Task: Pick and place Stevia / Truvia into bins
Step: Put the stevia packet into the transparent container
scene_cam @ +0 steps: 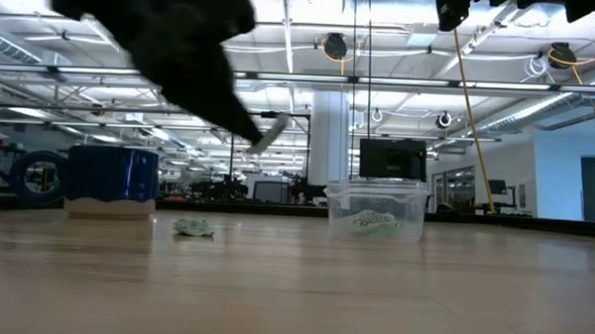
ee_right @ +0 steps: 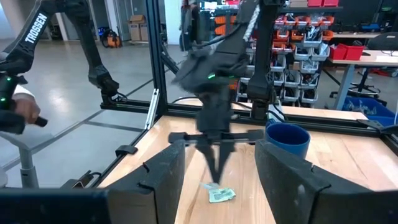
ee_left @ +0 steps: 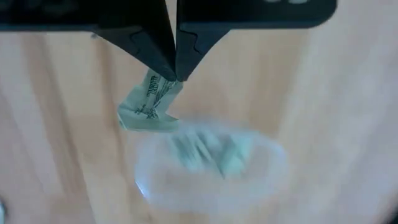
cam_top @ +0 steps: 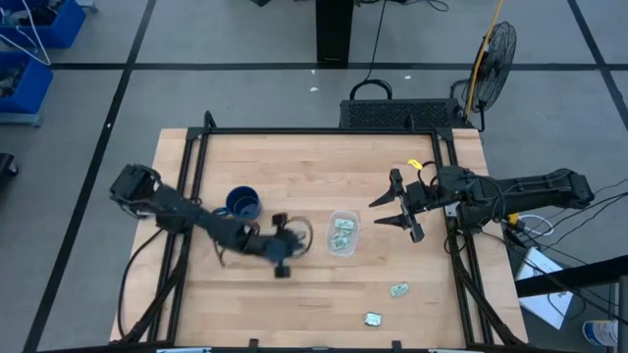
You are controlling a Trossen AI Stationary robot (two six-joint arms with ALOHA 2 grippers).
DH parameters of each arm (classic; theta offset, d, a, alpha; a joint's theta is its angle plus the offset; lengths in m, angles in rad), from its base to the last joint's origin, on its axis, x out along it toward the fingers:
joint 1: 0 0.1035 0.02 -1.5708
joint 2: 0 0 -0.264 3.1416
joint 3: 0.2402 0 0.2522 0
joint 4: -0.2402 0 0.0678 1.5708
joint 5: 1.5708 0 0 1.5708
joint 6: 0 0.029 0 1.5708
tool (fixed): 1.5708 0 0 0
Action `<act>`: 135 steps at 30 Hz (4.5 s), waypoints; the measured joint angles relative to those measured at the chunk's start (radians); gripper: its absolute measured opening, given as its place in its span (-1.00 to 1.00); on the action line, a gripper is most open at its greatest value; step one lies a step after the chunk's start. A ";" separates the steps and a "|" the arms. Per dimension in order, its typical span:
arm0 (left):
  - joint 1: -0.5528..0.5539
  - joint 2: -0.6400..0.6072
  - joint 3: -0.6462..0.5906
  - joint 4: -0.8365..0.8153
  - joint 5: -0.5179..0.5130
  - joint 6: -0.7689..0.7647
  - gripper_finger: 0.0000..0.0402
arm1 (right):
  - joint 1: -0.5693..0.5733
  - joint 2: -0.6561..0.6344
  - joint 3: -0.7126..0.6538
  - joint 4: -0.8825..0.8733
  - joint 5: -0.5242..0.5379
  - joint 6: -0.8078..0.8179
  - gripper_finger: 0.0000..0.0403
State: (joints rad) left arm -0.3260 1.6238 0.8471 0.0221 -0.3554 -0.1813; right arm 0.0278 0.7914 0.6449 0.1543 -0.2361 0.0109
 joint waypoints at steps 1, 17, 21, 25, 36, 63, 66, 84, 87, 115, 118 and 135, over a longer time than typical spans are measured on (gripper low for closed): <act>0.033 0.000 0.007 0.028 0.026 0.042 -0.97 | 0.000 0.000 0.000 0.000 0.001 0.000 -0.07; 0.247 0.194 0.015 0.464 0.251 0.148 -0.96 | 0.000 0.038 0.000 -0.008 0.003 0.051 -0.07; 0.250 0.254 0.066 0.474 0.249 0.173 -0.83 | 0.000 0.072 0.000 -0.008 0.001 0.080 -0.07; 0.249 0.312 0.140 0.457 0.251 0.194 -0.72 | 0.000 0.114 0.001 -0.007 0.000 0.099 -0.07; 0.245 0.284 0.342 0.051 0.211 0.354 -0.57 | 0.000 0.230 0.002 0.059 0.067 0.252 -0.07; 0.253 -0.094 0.388 -0.508 0.012 0.441 -0.56 | 0.401 0.174 -0.009 -0.746 0.053 0.474 -0.21; 0.253 -0.095 0.388 -0.500 0.013 0.441 -0.56 | 0.399 0.189 -0.040 -0.645 0.113 0.459 -0.21; 0.253 -0.095 0.389 -0.492 0.013 0.344 -0.56 | 0.649 0.410 -0.063 -0.387 0.168 0.424 -0.16; 0.253 -0.095 0.389 -0.491 0.012 0.332 -0.56 | 0.702 0.469 -0.054 -0.390 0.194 0.445 -0.16; 0.233 -0.095 0.389 -0.501 0.014 0.279 -0.56 | 0.854 0.482 -0.050 -0.430 0.491 0.586 -0.16; 0.233 -0.095 0.389 -0.504 0.013 0.277 -0.56 | 0.869 0.487 -0.050 -0.395 0.466 0.610 -0.16; 0.233 -0.095 0.389 -0.501 0.013 0.281 -0.56 | 0.897 0.659 -0.047 -0.388 0.476 0.727 -0.16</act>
State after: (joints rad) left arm -0.0933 1.5291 1.2362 -0.4789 -0.3420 0.0999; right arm 0.9253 1.4502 0.5983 -0.2337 0.2401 0.7375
